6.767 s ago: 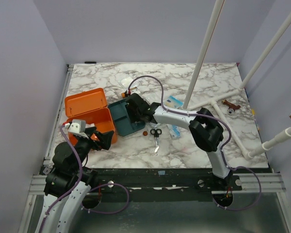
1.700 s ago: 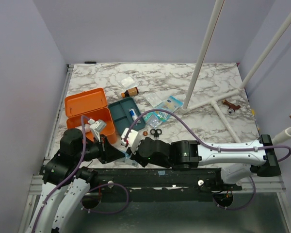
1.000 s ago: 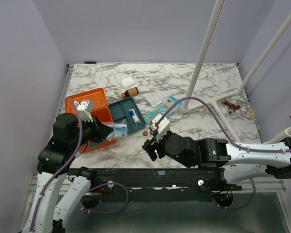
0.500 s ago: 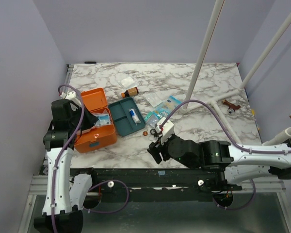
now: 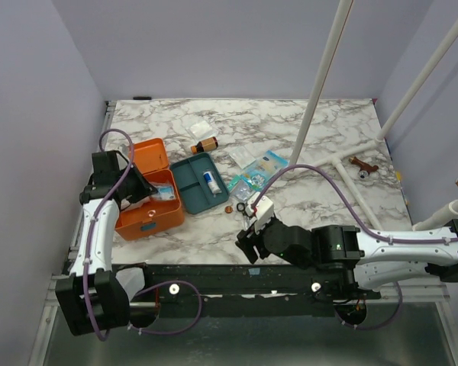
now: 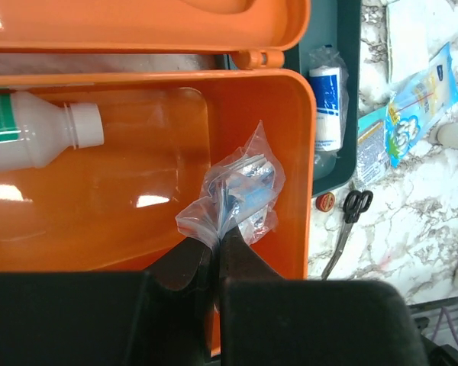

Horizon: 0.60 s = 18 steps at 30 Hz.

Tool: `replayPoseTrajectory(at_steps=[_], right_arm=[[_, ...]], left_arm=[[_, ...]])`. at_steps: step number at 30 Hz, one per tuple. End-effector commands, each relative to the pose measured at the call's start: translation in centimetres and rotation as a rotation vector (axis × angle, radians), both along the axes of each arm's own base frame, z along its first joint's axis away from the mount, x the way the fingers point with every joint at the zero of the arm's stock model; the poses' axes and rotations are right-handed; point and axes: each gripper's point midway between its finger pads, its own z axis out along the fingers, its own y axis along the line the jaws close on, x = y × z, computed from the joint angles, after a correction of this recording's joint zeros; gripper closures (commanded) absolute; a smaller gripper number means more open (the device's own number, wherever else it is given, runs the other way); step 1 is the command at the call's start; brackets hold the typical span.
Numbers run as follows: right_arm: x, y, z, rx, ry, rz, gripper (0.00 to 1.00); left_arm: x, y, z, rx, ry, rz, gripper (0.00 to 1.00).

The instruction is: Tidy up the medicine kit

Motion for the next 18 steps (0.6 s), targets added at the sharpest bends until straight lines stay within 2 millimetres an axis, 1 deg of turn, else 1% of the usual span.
replayPoseTrajectory(at_steps=[1, 4, 5, 7, 9, 12, 13, 14, 18], right_arm=[[-0.7, 0.1, -0.4, 0.034, 0.031, 0.016, 0.33], [-0.8, -0.1, -0.8, 0.034, 0.040, 0.016, 0.32], [-0.8, -0.2, -0.9, 0.035, 0.041, 0.014, 0.32], [-0.8, -0.3, -1.1, 0.037, 0.043, 0.012, 0.32], [-0.8, -0.5, -1.1, 0.038, 0.044, 0.010, 0.32], [-0.6, -0.8, -1.0, 0.041, 0.038, 0.001, 0.32], [-0.6, -0.9, -1.0, 0.042, 0.036, 0.000, 0.32], [-0.5, -1.0, -0.8, 0.045, 0.033, -0.004, 0.32], [-0.2, -1.0, -0.5, 0.047, 0.016, -0.018, 0.31]], left_arm=[[1.8, -0.4, -1.2, -0.066, 0.021, 0.006, 1.00], [2.2, -0.2, -2.4, -0.071, 0.065, 0.019, 0.99], [2.2, 0.0, -2.9, -0.067, 0.083, 0.026, 0.91], [2.2, 0.4, -3.8, -0.048, 0.118, 0.042, 0.69], [2.0, 1.0, -4.4, -0.021, 0.142, 0.056, 0.49], [1.7, 1.5, -4.4, 0.010, 0.158, 0.070, 0.26], [1.6, 1.7, -4.3, 0.023, 0.162, 0.078, 0.05], [1.5, 2.1, -3.8, 0.039, 0.161, 0.090, 0.02], [1.2, 2.6, -1.3, 0.078, 0.116, 0.110, 0.01]])
